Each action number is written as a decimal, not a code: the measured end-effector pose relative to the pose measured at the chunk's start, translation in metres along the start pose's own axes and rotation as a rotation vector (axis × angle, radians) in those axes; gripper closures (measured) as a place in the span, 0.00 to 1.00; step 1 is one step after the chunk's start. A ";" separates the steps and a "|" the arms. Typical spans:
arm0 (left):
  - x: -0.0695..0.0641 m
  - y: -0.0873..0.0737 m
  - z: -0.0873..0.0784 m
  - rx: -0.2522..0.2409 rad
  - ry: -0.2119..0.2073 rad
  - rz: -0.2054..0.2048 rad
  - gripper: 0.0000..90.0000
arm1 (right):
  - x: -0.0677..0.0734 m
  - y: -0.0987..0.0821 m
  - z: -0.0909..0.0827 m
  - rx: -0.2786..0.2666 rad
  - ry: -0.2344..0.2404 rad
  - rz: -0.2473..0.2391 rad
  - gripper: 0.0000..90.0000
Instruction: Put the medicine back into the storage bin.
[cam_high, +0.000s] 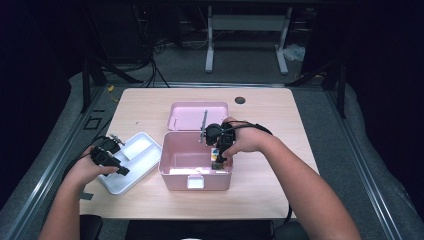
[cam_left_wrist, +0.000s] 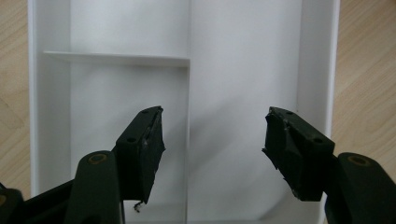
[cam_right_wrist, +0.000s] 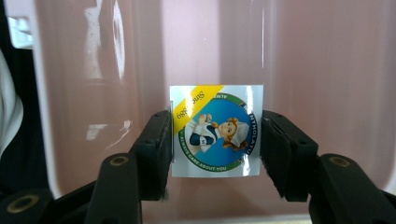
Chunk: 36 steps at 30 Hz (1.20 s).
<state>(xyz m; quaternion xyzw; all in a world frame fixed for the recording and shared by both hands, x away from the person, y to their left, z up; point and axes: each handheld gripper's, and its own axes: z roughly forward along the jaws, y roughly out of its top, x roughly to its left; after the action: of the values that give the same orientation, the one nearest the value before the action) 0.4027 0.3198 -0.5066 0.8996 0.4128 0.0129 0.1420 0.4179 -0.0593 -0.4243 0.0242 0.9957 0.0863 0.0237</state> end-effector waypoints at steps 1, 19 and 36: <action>0.000 0.000 0.000 0.001 -0.001 0.001 0.41 | 0.000 -0.001 0.002 0.001 0.000 0.002 0.51; -0.001 0.000 0.002 0.008 -0.003 0.005 0.41 | -0.001 -0.006 0.018 0.030 0.006 0.022 0.47; -0.001 0.000 0.002 0.010 -0.002 0.006 0.41 | 0.005 -0.016 -0.038 -0.036 -0.071 0.039 0.48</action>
<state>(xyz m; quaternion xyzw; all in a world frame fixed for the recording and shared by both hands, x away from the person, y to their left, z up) 0.4024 0.3190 -0.5085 0.9016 0.4098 0.0102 0.1380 0.4103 -0.0815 -0.3900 0.0461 0.9918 0.1038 0.0580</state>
